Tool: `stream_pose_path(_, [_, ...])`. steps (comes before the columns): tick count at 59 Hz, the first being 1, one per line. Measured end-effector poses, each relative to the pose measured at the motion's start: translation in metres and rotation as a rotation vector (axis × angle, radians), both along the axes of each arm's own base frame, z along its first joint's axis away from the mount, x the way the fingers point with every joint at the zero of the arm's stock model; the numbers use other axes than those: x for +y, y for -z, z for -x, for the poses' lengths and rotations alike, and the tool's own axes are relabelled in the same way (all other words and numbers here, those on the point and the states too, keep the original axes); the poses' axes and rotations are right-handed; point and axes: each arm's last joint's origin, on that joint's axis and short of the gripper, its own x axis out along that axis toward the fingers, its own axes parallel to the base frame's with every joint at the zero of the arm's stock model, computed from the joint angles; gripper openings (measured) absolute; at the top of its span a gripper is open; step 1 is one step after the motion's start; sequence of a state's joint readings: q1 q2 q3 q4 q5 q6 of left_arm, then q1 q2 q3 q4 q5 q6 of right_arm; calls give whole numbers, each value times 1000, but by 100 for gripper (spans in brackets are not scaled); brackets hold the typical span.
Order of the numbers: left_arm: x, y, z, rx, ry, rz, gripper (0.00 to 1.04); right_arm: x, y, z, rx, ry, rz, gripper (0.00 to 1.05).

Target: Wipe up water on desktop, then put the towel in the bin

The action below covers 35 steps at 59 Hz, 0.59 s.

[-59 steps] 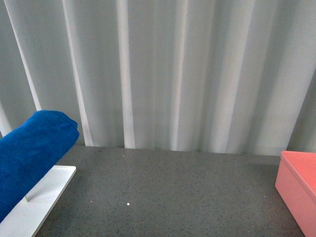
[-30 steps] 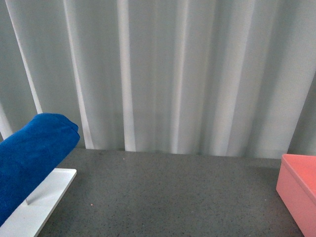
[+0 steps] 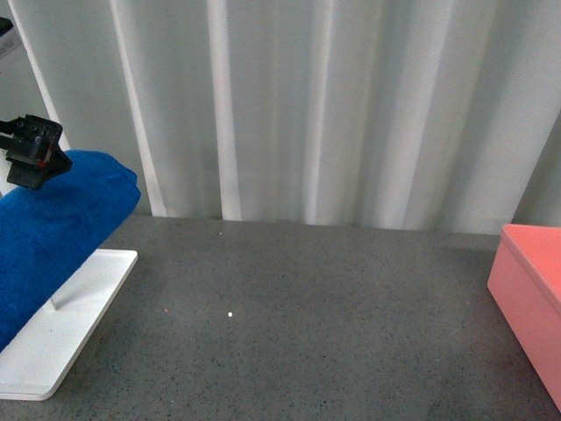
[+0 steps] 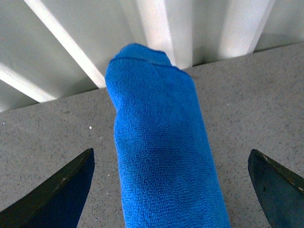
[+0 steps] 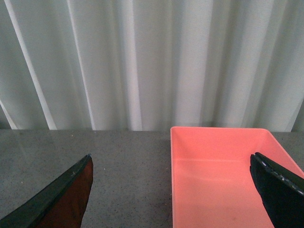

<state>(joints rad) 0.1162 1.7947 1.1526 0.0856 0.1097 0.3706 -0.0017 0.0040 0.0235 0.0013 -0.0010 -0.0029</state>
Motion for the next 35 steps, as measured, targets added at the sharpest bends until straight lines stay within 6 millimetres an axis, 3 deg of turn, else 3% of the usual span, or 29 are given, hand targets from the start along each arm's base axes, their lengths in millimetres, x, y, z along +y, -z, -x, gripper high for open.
stream_pose_path(14, [10, 15, -21, 114, -27, 10, 98, 0, 0, 0, 0, 0, 0, 98])
stream_pose_path(35, [14, 22, -35, 115, -64, -12, 98, 0, 0, 0, 0, 0, 0, 98])
